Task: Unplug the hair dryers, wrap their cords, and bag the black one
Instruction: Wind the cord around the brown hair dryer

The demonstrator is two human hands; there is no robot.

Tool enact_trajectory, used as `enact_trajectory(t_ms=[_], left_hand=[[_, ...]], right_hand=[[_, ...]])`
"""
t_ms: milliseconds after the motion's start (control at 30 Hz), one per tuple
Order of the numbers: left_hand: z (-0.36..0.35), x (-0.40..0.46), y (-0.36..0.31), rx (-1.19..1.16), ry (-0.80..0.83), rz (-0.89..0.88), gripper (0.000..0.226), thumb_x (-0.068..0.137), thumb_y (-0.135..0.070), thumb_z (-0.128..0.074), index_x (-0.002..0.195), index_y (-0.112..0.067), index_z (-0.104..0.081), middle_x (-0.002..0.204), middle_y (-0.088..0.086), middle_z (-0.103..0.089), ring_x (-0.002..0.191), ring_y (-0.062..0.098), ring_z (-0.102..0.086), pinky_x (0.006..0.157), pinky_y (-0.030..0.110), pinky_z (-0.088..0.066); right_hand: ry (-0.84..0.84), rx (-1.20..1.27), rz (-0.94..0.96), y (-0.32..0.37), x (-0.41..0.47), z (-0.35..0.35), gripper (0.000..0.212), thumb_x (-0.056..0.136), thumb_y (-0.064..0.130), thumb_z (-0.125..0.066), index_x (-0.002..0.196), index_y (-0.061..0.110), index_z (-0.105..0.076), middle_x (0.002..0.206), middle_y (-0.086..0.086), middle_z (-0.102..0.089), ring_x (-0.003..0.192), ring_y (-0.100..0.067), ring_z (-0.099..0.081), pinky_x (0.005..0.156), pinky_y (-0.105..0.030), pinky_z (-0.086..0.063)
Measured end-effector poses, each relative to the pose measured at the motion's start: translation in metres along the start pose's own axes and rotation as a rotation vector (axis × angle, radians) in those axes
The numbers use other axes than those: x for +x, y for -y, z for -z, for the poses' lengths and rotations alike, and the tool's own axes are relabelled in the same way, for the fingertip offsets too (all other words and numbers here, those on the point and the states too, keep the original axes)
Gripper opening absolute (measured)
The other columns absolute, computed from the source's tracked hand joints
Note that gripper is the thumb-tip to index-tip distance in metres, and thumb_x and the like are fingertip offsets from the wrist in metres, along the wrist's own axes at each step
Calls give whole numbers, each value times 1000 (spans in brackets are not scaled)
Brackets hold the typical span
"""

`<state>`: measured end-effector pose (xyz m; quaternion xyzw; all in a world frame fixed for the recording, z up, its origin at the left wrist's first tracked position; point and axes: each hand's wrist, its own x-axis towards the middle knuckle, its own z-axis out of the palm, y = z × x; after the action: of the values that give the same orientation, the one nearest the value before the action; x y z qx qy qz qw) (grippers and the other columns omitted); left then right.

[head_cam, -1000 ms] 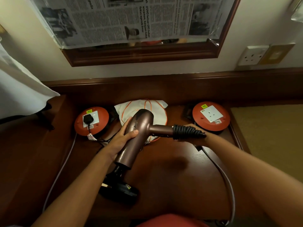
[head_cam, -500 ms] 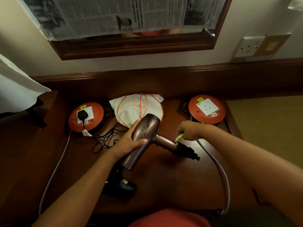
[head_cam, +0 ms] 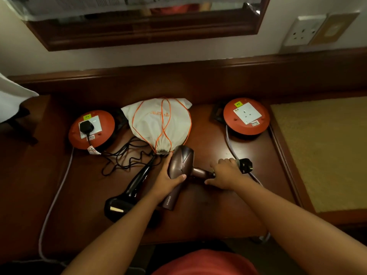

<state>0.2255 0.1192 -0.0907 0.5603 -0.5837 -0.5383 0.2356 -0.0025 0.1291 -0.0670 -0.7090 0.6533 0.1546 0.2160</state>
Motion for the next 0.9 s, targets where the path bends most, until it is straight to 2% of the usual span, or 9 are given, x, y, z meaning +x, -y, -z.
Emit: enact_trajectory(t_ms=[133, 267, 433, 500, 567, 633, 667, 800, 900], left_hand=[[-4, 0, 17, -3, -43, 64, 89, 82, -8, -74, 152, -16, -19, 144, -8, -32, 130, 3, -32, 83, -9, -26], [-7, -3, 26, 3, -64, 88, 86, 84, -7, -71, 152, -14, -20, 140, -10, -33, 126, 1, -32, 77, -11, -25], [-6, -1, 31, 51, -51, 114, 87, 84, -11, -72, 153, -19, -20, 141, -11, -33, 128, 1, -31, 79, -11, -24], [-1, 2, 32, 108, -43, 111, 90, 82, -17, -75, 153, -24, -19, 148, -12, -30, 132, 0, -28, 92, -4, -23], [3, 4, 35, 171, -37, 103, 96, 76, -34, -77, 153, -32, -18, 155, -9, -27, 138, 4, -27, 108, 17, -26], [7, 5, 37, 235, -34, 105, 101, 67, -52, -72, 151, -39, -17, 156, -6, -27, 141, 10, -27, 114, 34, -29], [7, 6, 36, 255, -35, 97, 101, 67, -53, -71, 151, -39, -17, 156, -6, -27, 142, 12, -27, 115, 37, -29], [5, 6, 32, 255, -30, 78, 96, 75, -33, -77, 151, -35, -18, 156, -3, -27, 141, 14, -28, 114, 37, -29], [7, 6, 32, 273, -13, 99, 98, 73, -43, -75, 150, -39, -16, 156, -4, -27, 141, 15, -29, 114, 41, -31]], right_hand=[[-11, -59, 41, 1, 10, -14, 62, 76, 62, -62, 120, 19, -50, 121, -11, -55, 115, -29, -47, 104, -40, -26], [16, -78, 72, 0, 22, -20, 61, 75, 62, -62, 119, 21, -53, 121, -12, -56, 115, -31, -47, 105, -41, -26], [83, 5, 92, -8, 31, -25, 62, 74, 62, -62, 123, 25, -51, 124, -11, -54, 122, -32, -43, 113, -46, -16], [96, 56, 95, -9, 31, -29, 63, 74, 62, -63, 124, 25, -50, 123, -10, -54, 121, -31, -44, 112, -44, -19], [87, 113, 91, -9, 30, -31, 62, 74, 60, -63, 124, 24, -50, 123, -10, -54, 118, -31, -45, 106, -40, -26], [74, 162, 90, -9, 28, -34, 61, 76, 58, -63, 125, 24, -51, 122, -9, -53, 118, -30, -45, 103, -37, -28], [69, 181, 88, -9, 28, -35, 60, 76, 57, -63, 125, 24, -51, 122, -8, -53, 118, -29, -45, 102, -36, -28], [40, 237, 76, -10, 26, -40, 58, 76, 55, -66, 125, 26, -53, 119, -9, -51, 118, -28, -43, 99, -33, -28], [31, 256, 70, -11, 26, -42, 58, 75, 55, -66, 125, 27, -55, 120, -8, -51, 118, -27, -43, 99, -32, -28]])
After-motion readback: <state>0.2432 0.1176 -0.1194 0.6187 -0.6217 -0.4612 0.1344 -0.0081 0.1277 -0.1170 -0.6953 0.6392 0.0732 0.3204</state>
